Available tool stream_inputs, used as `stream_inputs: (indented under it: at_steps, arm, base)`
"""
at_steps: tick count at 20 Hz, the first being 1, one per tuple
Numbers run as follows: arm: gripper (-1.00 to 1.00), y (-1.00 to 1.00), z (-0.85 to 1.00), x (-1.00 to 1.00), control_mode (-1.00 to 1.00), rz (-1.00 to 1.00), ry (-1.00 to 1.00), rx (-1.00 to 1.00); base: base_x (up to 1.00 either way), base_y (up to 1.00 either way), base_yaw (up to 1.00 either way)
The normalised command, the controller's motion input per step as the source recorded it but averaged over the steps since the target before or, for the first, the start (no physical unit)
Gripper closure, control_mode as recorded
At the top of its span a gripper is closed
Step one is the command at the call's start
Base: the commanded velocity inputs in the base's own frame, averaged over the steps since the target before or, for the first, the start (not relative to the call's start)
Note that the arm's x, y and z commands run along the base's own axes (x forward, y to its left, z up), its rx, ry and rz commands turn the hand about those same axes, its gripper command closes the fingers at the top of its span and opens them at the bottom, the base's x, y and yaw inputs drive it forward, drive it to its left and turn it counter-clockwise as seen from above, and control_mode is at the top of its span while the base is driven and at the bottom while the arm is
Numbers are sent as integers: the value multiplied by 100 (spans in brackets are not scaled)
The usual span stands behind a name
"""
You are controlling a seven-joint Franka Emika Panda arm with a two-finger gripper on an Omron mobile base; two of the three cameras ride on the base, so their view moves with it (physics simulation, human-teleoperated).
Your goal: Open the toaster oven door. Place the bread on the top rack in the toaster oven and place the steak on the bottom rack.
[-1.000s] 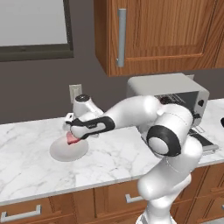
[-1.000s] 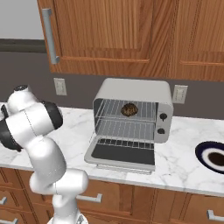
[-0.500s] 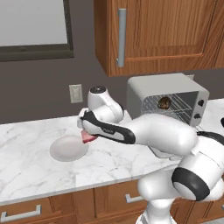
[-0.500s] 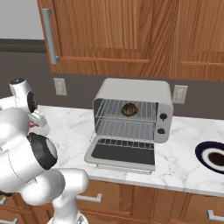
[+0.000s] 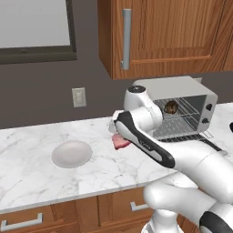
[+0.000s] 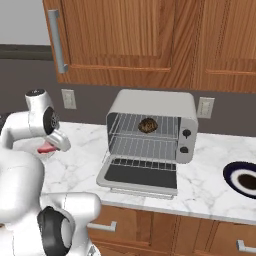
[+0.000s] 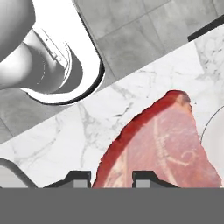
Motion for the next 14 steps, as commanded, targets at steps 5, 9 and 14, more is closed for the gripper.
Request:
stream_inputs:
  at_steps: [5, 9, 14]
  arm:
    - [100, -100, 9, -31, -100, -9, 0, 0]
    - [100, -100, 15, 0, -100, -11, 0, 0]
    - [100, -100, 2, 11, -100, -8, 0, 2]
  base:
    - [0, 0, 0]
    - [0, 0, 0]
    - [0, 0, 0]
